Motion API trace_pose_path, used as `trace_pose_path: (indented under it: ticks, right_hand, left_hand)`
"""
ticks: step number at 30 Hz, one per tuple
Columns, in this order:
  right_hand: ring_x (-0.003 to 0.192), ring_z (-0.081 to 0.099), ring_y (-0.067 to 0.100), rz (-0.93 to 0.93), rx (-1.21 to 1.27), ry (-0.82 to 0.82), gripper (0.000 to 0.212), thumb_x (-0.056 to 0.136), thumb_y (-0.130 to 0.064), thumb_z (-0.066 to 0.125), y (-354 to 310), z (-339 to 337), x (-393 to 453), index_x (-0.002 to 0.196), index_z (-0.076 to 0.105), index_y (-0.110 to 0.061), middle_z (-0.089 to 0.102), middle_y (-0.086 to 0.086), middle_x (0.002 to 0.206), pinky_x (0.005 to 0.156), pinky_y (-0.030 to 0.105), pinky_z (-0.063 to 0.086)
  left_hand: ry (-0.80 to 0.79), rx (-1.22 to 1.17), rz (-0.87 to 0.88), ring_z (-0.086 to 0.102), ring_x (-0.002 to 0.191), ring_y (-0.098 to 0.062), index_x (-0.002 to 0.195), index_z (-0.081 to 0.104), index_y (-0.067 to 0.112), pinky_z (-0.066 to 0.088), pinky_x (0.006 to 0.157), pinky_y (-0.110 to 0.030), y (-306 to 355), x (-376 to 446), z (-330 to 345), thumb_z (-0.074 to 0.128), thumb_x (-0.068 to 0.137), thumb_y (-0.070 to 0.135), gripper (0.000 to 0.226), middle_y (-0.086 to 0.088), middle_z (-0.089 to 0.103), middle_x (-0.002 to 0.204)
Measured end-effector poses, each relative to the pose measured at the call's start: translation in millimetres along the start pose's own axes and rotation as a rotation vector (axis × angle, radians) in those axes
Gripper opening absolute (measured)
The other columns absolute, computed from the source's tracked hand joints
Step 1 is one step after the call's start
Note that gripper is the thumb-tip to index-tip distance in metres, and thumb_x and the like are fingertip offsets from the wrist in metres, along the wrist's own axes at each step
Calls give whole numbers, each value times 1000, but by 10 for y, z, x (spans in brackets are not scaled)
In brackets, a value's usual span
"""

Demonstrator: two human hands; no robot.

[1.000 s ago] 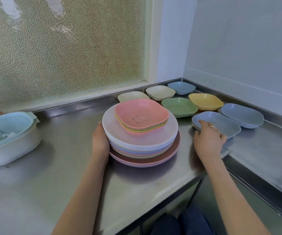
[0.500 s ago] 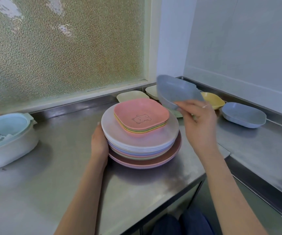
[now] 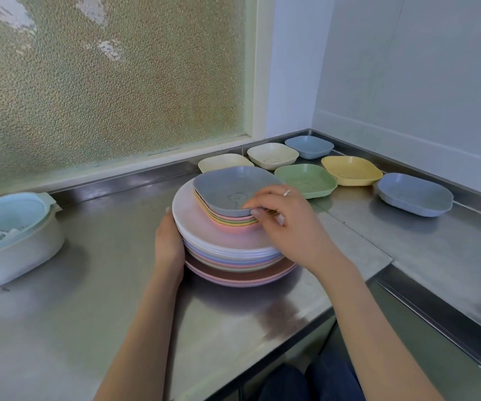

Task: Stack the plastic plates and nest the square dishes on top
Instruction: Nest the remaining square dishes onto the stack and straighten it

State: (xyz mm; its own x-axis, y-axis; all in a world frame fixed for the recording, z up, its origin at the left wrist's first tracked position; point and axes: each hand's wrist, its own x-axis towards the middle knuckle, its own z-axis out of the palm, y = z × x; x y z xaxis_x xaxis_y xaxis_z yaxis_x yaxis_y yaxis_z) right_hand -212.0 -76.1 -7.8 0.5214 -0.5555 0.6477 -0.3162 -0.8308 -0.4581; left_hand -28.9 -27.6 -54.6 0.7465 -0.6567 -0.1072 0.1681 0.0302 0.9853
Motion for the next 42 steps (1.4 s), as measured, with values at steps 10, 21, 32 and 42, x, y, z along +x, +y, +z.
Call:
trace_pose_path:
  ticks: [10, 21, 32, 42]
  right_hand:
    - [121, 46, 16, 365, -155, 274, 33, 89, -12, 50, 819, -174, 215, 120, 59, -22, 59, 3, 126, 106, 37, 33]
    - [114, 53, 23, 728, -625, -157, 28, 91, -16, 44, 1508, 72, 316, 87, 66, -32, 69, -1, 99, 103, 72, -11]
    - [102, 55, 31, 162, -321, 222, 20, 89, -21, 56, 268, -192, 416, 104, 69, -27, 72, -2, 99, 107, 58, 11]
    - [89, 57, 20, 9, -319, 35, 27, 87, -27, 42, -161, 51, 9, 94, 67, -35, 68, -14, 85, 103, 40, 10]
  left_hand:
    - [24, 6, -2, 52, 81, -14, 69, 61, 29, 45, 76, -31, 18, 11, 8, 40, 94, 31, 32, 10, 63, 79]
    - [31, 22, -45, 56, 75, -4, 72, 62, 29, 43, 80, -30, 48, 3, 51, 44, 94, 36, 30, 12, 64, 80]
    - [46, 198, 59, 47, 86, -10, 93, 54, 22, 30, 76, -19, 127, -74, 86, 28, 102, 31, 29, 9, 53, 91]
    - [54, 183, 33, 43, 98, -9, 111, 57, 21, 29, 74, -17, 172, -103, 96, 29, 102, 29, 31, 3, 51, 106]
